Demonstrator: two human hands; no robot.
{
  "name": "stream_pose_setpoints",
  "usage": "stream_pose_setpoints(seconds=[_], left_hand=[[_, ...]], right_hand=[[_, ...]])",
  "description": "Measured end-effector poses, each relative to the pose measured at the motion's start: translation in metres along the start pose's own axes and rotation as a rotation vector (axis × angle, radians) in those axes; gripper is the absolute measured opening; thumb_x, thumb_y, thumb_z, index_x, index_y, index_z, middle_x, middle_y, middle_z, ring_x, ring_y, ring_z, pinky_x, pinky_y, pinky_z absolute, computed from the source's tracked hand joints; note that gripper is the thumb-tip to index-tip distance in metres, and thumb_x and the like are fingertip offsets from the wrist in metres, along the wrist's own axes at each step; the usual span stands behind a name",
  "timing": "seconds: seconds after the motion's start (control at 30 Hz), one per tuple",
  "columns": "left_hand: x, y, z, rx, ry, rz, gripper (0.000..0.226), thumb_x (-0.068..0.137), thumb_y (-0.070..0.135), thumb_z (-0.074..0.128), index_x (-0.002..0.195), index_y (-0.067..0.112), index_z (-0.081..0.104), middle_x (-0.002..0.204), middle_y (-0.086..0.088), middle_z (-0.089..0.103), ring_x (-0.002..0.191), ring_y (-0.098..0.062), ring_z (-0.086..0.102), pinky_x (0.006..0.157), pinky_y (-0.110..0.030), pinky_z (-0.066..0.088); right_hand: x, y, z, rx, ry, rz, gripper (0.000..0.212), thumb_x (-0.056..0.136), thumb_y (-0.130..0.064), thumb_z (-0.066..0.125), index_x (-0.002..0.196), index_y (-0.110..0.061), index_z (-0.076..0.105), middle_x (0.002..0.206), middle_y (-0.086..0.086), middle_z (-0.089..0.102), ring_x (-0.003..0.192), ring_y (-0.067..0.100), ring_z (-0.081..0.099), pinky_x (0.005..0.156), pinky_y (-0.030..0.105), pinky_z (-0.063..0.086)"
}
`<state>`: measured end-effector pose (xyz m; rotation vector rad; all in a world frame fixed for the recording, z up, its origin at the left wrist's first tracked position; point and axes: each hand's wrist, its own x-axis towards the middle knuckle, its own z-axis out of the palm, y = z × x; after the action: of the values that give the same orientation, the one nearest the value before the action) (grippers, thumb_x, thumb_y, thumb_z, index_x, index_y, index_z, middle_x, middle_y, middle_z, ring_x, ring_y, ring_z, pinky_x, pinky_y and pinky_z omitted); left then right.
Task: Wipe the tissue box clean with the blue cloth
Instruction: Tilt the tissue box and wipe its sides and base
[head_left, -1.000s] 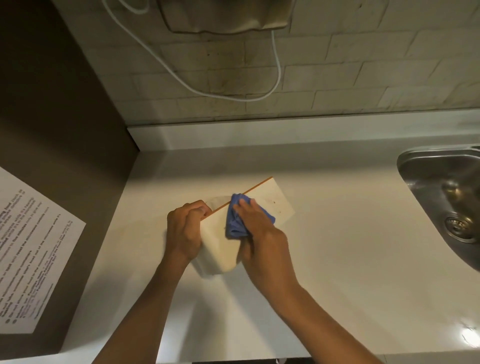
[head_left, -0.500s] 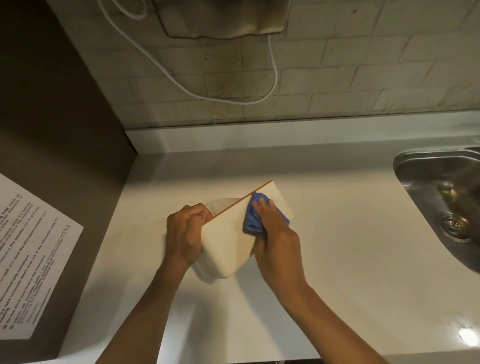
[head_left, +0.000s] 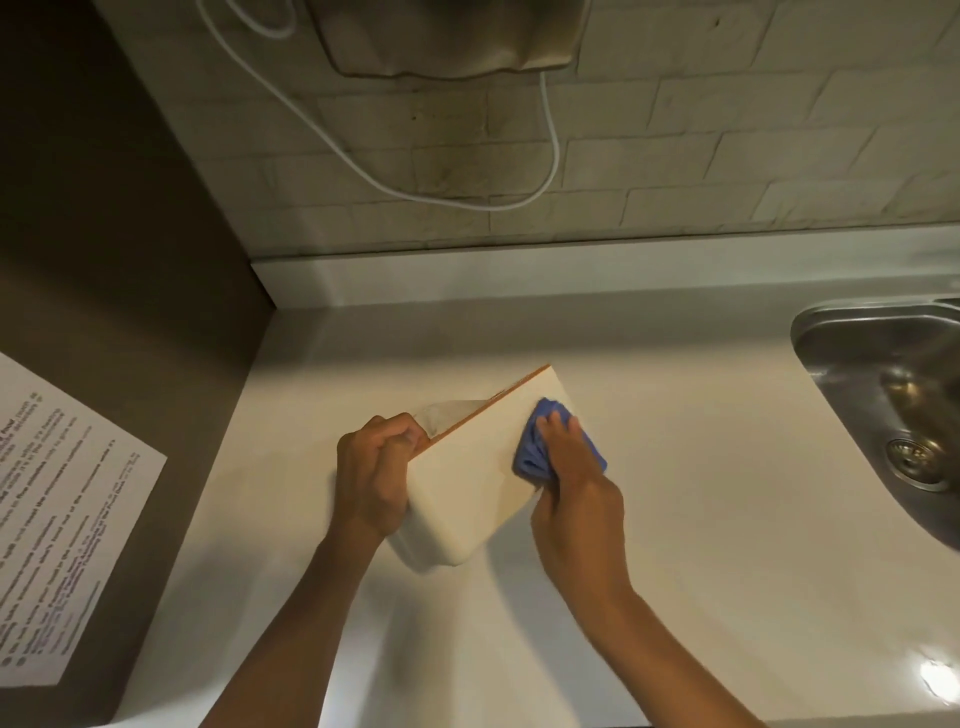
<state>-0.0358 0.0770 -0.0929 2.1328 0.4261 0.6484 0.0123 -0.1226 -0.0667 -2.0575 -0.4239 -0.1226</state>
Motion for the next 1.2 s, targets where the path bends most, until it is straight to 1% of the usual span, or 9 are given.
stream_pose_setpoints(seconds=[0.17,0.33,0.5,0.6,0.77,0.93,1.07,1.13,1.2], left_hand=[[0.0,-0.005,0.003,-0.026,-0.014,-0.01,0.037,0.089,0.04,0.04,0.069,0.017,0.061,0.068,-0.001,0.063,0.063,-0.016,0.06,0.056,-0.03,0.047],[-0.002,-0.009,0.003,-0.058,-0.005,-0.024,0.038,0.084,0.039,0.038,0.064,0.014,0.058,0.065,-0.004,0.061,0.064,-0.027,0.055,0.057,-0.037,0.04],[-0.001,-0.017,0.004,-0.072,-0.006,-0.022,0.03,0.085,0.034,0.042,0.066,0.02,0.06,0.065,-0.002,0.061,0.063,-0.024,0.055,0.057,-0.037,0.043],[-0.001,-0.022,0.006,-0.04,-0.014,-0.035,0.024,0.09,0.025,0.05,0.07,0.029,0.063,0.068,0.007,0.066,0.065,-0.011,0.063,0.056,-0.026,0.051],[-0.005,-0.02,0.007,-0.082,-0.002,-0.054,0.029,0.081,0.037,0.041,0.071,0.02,0.062,0.066,0.004,0.063,0.062,-0.019,0.055,0.056,-0.035,0.043],[-0.002,-0.016,0.005,-0.102,-0.006,0.009,0.029,0.08,0.035,0.039,0.067,0.02,0.06,0.064,0.0,0.06,0.062,-0.022,0.052,0.058,-0.039,0.038],[-0.001,-0.021,0.006,-0.101,-0.005,-0.017,0.026,0.081,0.037,0.04,0.07,0.026,0.062,0.068,0.004,0.063,0.062,-0.015,0.054,0.057,-0.033,0.04],[-0.002,-0.024,0.008,-0.085,-0.019,-0.019,0.025,0.082,0.037,0.042,0.072,0.028,0.063,0.07,0.006,0.064,0.062,-0.015,0.056,0.055,-0.031,0.041],[-0.001,-0.026,0.009,-0.106,-0.023,-0.034,0.025,0.082,0.035,0.043,0.07,0.028,0.063,0.069,0.005,0.064,0.061,-0.015,0.056,0.055,-0.032,0.041]], right_hand=[[-0.023,-0.012,0.019,0.116,-0.031,-0.108,0.034,0.091,-0.041,0.064,0.122,-0.027,0.065,0.131,0.0,0.06,0.119,0.009,0.056,0.099,0.03,0.045],[0.012,-0.003,0.004,0.245,0.0,0.088,0.044,0.082,-0.042,0.075,0.11,-0.009,0.067,0.087,0.002,0.068,0.081,0.014,0.066,0.067,0.026,0.052],[-0.02,0.003,0.022,0.158,0.046,0.116,0.058,0.081,-0.044,0.074,0.132,-0.022,0.057,0.135,0.005,0.058,0.122,0.019,0.056,0.106,0.041,0.042],[-0.021,-0.013,0.037,0.071,-0.048,-0.288,0.037,0.092,-0.028,0.052,0.128,-0.039,0.056,0.139,-0.003,0.053,0.131,0.012,0.045,0.112,0.033,0.032],[0.028,0.002,0.006,0.171,-0.004,0.012,0.024,0.086,-0.044,0.069,0.091,-0.021,0.065,0.077,-0.008,0.064,0.073,0.007,0.061,0.069,0.027,0.046],[-0.001,0.04,-0.005,-0.029,-0.079,0.035,0.054,0.09,0.002,0.05,0.14,-0.019,0.044,0.141,-0.007,0.045,0.132,0.011,0.039,0.109,0.027,0.033],[-0.017,0.005,0.008,0.094,-0.076,0.024,0.048,0.091,-0.026,0.067,0.136,-0.02,0.052,0.133,0.003,0.059,0.125,0.019,0.053,0.109,0.039,0.037],[-0.006,-0.009,0.013,-0.038,-0.158,-0.226,0.049,0.09,-0.011,0.059,0.135,-0.027,0.048,0.138,-0.006,0.051,0.13,0.009,0.044,0.113,0.03,0.029],[0.02,-0.003,0.015,0.039,-0.13,-0.152,0.036,0.09,-0.012,0.058,0.117,-0.035,0.056,0.118,-0.014,0.057,0.112,-0.002,0.05,0.098,0.019,0.041]])
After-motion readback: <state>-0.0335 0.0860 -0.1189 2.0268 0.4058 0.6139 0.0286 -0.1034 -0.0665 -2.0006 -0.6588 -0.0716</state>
